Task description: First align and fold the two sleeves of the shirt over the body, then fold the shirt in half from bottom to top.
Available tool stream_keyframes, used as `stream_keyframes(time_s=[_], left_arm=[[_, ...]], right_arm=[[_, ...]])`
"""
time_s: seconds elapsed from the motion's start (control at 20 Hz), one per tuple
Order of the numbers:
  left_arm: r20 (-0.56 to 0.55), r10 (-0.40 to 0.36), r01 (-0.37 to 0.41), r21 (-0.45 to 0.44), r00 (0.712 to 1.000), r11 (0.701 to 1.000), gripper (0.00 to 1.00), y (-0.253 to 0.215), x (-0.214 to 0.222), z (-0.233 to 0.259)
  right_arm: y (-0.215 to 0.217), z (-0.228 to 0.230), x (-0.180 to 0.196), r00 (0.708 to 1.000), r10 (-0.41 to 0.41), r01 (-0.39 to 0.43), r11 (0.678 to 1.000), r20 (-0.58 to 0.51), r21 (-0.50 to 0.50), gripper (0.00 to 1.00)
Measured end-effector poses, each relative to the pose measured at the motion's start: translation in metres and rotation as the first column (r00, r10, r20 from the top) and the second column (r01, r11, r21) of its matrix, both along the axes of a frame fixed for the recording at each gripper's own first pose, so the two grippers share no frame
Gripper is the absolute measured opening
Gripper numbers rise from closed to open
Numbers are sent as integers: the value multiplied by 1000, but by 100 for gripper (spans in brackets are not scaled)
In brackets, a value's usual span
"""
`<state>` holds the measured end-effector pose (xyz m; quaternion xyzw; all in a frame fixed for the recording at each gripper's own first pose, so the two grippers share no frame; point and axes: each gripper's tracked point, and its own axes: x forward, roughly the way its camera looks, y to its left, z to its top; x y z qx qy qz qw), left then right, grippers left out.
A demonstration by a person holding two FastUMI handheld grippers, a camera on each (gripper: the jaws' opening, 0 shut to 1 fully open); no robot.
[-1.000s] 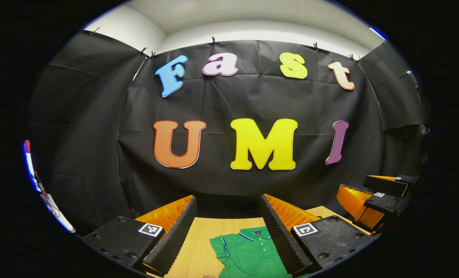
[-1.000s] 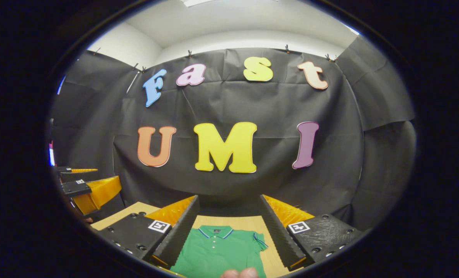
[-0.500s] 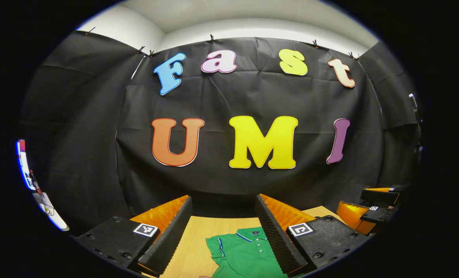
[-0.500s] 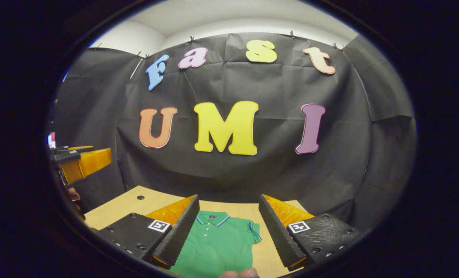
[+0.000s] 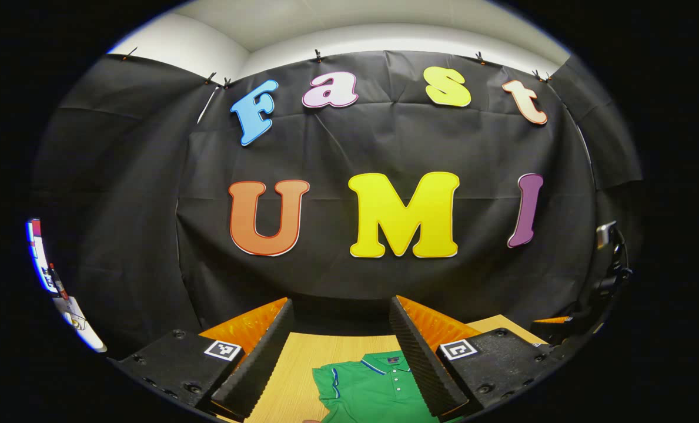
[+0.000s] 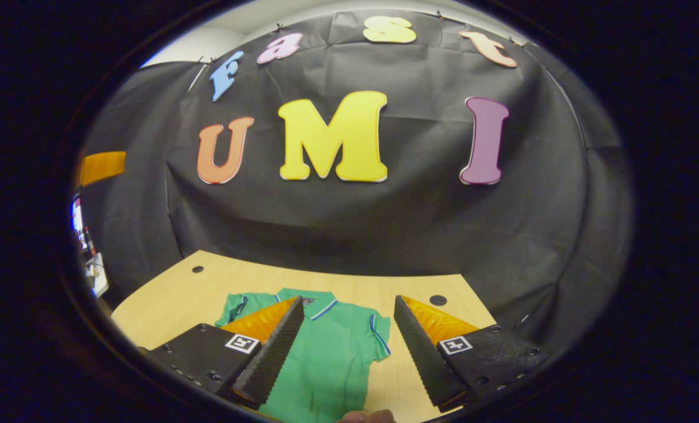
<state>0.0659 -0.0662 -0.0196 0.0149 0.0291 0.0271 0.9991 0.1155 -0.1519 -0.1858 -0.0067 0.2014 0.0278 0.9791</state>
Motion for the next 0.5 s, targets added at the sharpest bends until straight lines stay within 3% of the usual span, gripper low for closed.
stream_keyframes(time_s=[0.25,0.5], left_arm=[[-53,36,-36,-11,998,999,100,-2,18,-21],[-94,63,-64,-10,994,998,100,-3,32,-36]], right_arm=[[-24,-63,41,996,12,-14,1000,-93,-24,95],[-48,-140,70,970,16,-15,1000,-242,5,95]])
